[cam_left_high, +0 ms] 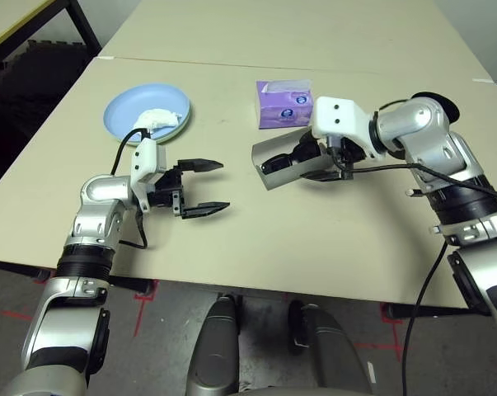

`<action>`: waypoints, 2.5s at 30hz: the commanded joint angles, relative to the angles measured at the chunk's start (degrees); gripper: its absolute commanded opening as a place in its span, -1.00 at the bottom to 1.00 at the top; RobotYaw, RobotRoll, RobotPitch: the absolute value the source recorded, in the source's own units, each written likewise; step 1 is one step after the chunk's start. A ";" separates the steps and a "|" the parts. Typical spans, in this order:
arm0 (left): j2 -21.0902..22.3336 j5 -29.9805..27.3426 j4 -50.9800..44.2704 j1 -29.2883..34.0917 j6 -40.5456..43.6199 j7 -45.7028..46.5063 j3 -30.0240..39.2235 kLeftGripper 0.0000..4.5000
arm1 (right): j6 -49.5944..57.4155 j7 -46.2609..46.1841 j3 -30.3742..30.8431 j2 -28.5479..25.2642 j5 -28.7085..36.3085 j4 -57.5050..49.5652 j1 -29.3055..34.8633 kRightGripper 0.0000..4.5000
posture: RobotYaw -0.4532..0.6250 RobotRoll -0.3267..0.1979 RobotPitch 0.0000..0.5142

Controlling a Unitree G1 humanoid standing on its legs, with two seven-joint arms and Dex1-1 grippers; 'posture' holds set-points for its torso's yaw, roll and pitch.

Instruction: Organize and tidy the items on the table.

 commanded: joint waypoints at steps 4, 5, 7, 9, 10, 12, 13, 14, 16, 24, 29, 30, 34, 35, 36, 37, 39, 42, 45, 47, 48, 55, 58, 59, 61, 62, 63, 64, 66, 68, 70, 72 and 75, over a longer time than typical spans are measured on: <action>-0.27 1.11 2.70 -1.79 -1.04 -0.90 -0.52 1.00 | 10.03 -9.16 -10.87 5.08 13.42 -8.24 12.12 1.00 | 0.18 0.25 -0.34; -0.28 1.12 3.06 -2.03 -1.11 -0.95 -0.48 1.00 | 11.09 -10.36 -11.92 5.74 14.91 -9.04 13.46 1.00 | 0.17 0.25 -0.33; -0.38 1.16 3.46 -2.40 -1.06 -0.90 -0.49 1.00 | 8.10 -13.20 -14.82 8.01 17.92 -9.94 16.21 1.00 | 0.16 0.25 -0.32; -0.39 1.16 3.92 -2.68 -0.97 -0.87 -0.40 1.00 | 4.09 -15.92 -16.49 9.63 19.16 -9.69 18.25 1.00 | 0.15 0.25 -0.31; -0.36 1.15 4.21 -2.79 -0.99 -0.89 -0.33 1.00 | 2.37 -16.97 -16.68 9.98 19.12 -9.40 19.01 1.00 | 0.14 0.25 -0.31; -0.31 1.15 4.90 -3.11 -1.18 -0.98 -0.19 1.00 | -2.13 -19.49 -17.43 11.12 19.19 -8.43 20.57 1.00 | 0.13 0.25 -0.30; -0.50 1.28 5.32 -3.43 -1.44 -0.73 -0.18 1.00 | -4.58 -19.96 -17.84 11.19 19.34 -7.32 21.46 1.00 | 0.13 0.25 -0.29; -0.64 1.40 5.82 -3.72 -1.86 -0.55 -0.14 1.00 | -6.71 -20.62 -18.20 11.36 19.42 -6.46 22.21 1.00 | 0.12 0.25 -0.28; -1.07 1.83 6.81 -4.27 -3.02 0.03 -0.10 1.00 | -9.50 -21.23 -18.62 10.95 19.85 -4.60 23.12 1.00 | 0.12 0.25 -0.28; -2.21 2.85 10.83 -5.89 -6.54 0.69 0.22 1.00 | -18.31 -18.87 -17.78 7.23 20.60 2.62 23.15 1.00 | 0.09 0.25 -0.26; -2.55 3.11 12.18 -6.77 -7.44 1.13 0.37 1.00 | -23.04 -14.52 -17.37 4.10 21.01 6.48 24.16 1.00 | 0.09 0.25 -0.25; -2.62 3.17 12.47 -6.97 -7.68 1.28 0.41 1.00 | -23.89 -13.62 -17.38 3.49 21.13 7.08 24.41 1.00 | 0.09 0.25 -0.25; -2.68 3.48 14.49 -8.02 -8.64 1.74 0.69 1.00 | -26.52 -12.04 -16.73 2.24 21.14 7.65 25.39 1.00 | 0.07 0.25 -0.24; -2.82 3.61 15.11 -8.37 -8.95 2.06 0.79 1.00 | -26.76 -12.04 -16.80 2.14 21.25 7.65 25.57 1.00 | 0.07 0.25 -0.24; -2.98 3.80 15.83 -8.80 -9.26 2.43 0.84 1.00 | -26.94 -12.07 -16.91 2.00 21.33 7.51 25.85 1.00 | 0.06 0.25 -0.24; -3.12 4.02 16.50 -9.20 -9.56 2.78 0.86 1.00 | -27.10 -12.16 -17.02 1.88 21.37 7.33 26.09 1.00 | 0.06 0.25 -0.24; -3.32 5.28 18.27 -10.13 -10.99 4.09 0.61 1.00 | -27.05 -12.85 -17.32 1.88 21.57 6.71 26.51 1.00 | 0.05 0.25 -0.23; -3.57 7.75 20.98 -11.52 -12.53 6.68 -0.08 1.00 | -26.93 -13.37 -17.30 1.75 21.98 5.34 27.25 1.00 | 0.03 0.25 -0.23; -4.31 8.06 22.94 -12.69 -11.84 7.65 0.33 0.82 | -26.73 -13.34 -16.98 1.56 22.28 3.88 27.90 1.00 | 0.02 0.25 -0.24; -4.73 8.17 23.92 -13.40 -11.36 7.82 0.43 0.57 | -26.27 -13.43 -17.03 1.51 22.57 3.22 28.05 1.00 | 0.01 0.25 -0.25; -4.94 8.30 24.46 -13.78 -11.45 8.01 0.42 0.40 | -26.10 -13.38 -17.06 1.44 22.71 3.06 28.13 1.00 | 0.01 0.25 -0.25; -6.42 9.25 28.49 -17.16 -11.91 10.69 0.78 -0.86 | -25.87 -13.66 -17.30 0.86 23.32 3.11 29.55 1.00 | 0.00 0.25 -0.25; -6.58 10.07 30.02 -18.12 -11.93 11.59 0.62 -0.98 | -25.66 -13.97 -17.14 0.92 23.51 2.14 29.98 1.00 | -0.01 0.25 -0.25; -6.57 10.61 30.71 -18.55 -11.94 12.49 0.55 -0.98 | -25.57 -14.08 -17.07 0.95 23.59 1.77 30.13 1.00 | -0.01 0.25 -0.25; -6.54 11.46 32.02 -19.35 -11.99 14.12 0.60 -0.98 | -25.64 -14.17 -16.92 0.91 23.59 1.23 30.48 1.00 | -0.02 0.25 -0.26; -6.53 11.75 32.40 -19.58 -12.04 14.61 0.64 -0.98 | -25.64 -14.22 -16.88 0.86 23.62 1.00 30.65 1.00 | -0.03 0.25 -0.26; -6.54 11.94 32.70 -19.76 -12.02 14.91 0.69 -0.98 | -25.61 -14.28 -16.87 0.82 23.66 0.82 30.78 1.00 | -0.03 0.25 -0.26; -6.56 12.18 33.04 -19.98 -12.06 15.27 0.72 -0.98 | -25.58 -14.34 -16.88 0.78 23.69 0.65 30.89 1.00 | -0.03 0.25 -0.26; -6.63 12.76 33.63 -20.36 -12.19 16.13 0.73 -0.98 | -25.48 -14.48 -16.92 0.73 23.73 0.29 31.09 1.00 | -0.03 0.25 -0.26; -6.81 13.34 34.20 -20.74 -12.29 17.12 0.65 -0.98 | -25.37 -14.61 -16.95 0.68 23.77 -0.08 31.26 1.00 | -0.04 0.25 -0.25; -7.11 13.92 34.77 -21.15 -12.40 17.97 0.56 -0.98 | -25.23 -14.75 -16.96 0.65 23.82 -0.47 31.38 1.00 | -0.04 0.25 -0.24; -7.51 14.66 35.24 -21.49 -12.66 18.93 0.34 -0.98 | -25.05 -14.94 -16.92 0.65 23.88 -0.92 31.52 1.00 | -0.05 0.25 -0.24; -8.14 15.50 35.59 -21.82 -12.96 19.84 0.20 -0.98 | -24.84 -15.22 -16.85 0.65 23.97 -1.41 31.71 1.00 | -0.05 0.25 -0.23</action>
